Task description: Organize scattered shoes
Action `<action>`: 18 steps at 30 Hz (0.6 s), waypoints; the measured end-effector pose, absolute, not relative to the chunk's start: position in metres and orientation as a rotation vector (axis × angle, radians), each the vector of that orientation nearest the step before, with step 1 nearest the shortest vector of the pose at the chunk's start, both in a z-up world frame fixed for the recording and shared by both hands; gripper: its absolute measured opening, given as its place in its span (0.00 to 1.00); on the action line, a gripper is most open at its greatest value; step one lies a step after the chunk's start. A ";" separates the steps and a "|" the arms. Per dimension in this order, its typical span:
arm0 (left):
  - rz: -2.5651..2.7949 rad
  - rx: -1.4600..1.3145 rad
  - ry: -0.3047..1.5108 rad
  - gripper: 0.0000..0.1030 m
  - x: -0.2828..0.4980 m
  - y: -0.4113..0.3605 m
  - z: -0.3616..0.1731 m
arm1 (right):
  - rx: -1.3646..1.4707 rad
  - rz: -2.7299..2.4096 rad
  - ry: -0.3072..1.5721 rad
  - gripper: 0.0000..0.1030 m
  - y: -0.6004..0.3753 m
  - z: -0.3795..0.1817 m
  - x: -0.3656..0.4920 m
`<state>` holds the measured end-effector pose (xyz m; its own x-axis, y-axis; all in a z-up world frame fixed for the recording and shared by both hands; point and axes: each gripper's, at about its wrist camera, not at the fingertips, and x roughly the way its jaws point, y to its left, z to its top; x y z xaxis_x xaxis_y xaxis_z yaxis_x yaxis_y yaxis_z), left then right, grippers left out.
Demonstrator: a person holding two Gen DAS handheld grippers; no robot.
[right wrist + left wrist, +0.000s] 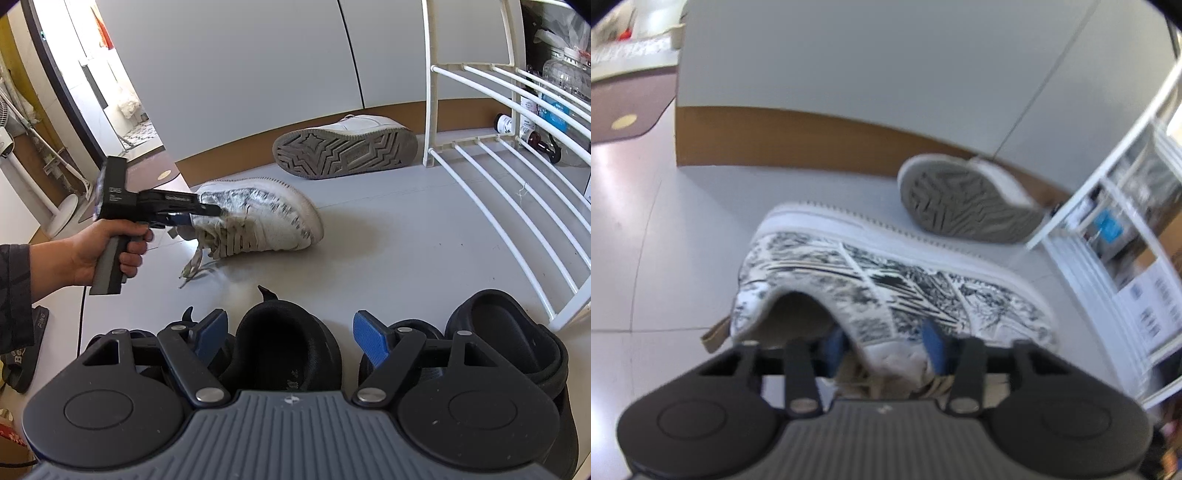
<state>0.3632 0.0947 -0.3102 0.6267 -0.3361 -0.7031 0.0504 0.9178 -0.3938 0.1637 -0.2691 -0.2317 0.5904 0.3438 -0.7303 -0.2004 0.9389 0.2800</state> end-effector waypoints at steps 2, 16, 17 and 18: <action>-0.237 -0.353 0.878 0.34 0.362 0.093 -0.308 | 0.174 0.319 0.883 0.77 -0.269 -0.231 0.164; -0.360 -0.413 0.923 0.19 0.319 0.056 -0.297 | 0.184 0.311 0.886 0.77 -0.271 -0.232 0.165; -0.368 -0.409 0.931 0.19 0.316 0.052 -0.297 | 0.184 0.312 0.884 0.77 -0.271 -0.231 0.165; -0.373 -0.404 0.935 0.19 0.314 0.049 -0.297 | 0.183 0.314 0.883 0.77 -0.270 -0.231 0.165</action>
<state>0.3144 0.0491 -0.2968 0.5410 -0.4752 -0.6939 0.1329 0.8630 -0.4873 0.1647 -0.2704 -0.2308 0.5934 0.3430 -0.7282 -0.1932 0.9389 0.2849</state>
